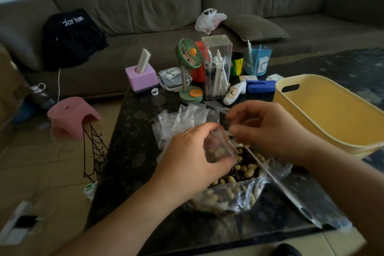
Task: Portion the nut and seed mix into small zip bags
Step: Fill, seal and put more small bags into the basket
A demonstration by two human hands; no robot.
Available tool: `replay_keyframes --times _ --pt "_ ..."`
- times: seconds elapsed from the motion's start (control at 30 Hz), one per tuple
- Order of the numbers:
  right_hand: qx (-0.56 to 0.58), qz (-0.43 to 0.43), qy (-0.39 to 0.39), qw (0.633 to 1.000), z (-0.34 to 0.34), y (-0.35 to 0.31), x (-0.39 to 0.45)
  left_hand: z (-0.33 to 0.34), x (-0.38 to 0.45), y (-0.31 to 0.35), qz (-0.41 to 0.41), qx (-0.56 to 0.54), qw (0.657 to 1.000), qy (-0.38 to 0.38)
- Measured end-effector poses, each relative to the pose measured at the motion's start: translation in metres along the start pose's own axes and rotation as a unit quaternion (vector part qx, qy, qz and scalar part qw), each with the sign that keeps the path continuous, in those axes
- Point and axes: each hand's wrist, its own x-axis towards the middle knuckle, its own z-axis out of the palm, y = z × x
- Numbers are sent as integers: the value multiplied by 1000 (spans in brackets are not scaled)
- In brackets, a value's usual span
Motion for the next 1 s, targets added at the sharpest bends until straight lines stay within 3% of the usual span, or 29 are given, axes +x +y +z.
replay_keyframes --times 0.07,0.17,0.23,0.33,0.53,0.67,0.83,1.0 --pt "-98 31 -45 994 -18 14 -2 4 -2 1 -29 -40 999 -15" --pt "-344 61 -173 921 -34 48 -6 7 -5 1 -76 -66 992 -71" --pt "-408 65 -215 885 -35 69 -10 7 -3 -4 -104 -54 988 -96" --pt "-449 29 -222 865 -28 85 -12 6 -2 -15 -150 -45 979 -129" --pt "-459 -52 -194 865 -29 99 -2 6 -3 -21 -156 34 969 -190" --pt "-444 -87 -161 877 -33 80 -4 4 -8 -18 -163 6 955 -249" --pt "-350 -111 -40 929 -24 55 -8 7 -14 -18 -202 -103 931 -284" --pt "-215 -93 -27 972 0 33 -14 16 -27 -10 -268 -267 853 -360"
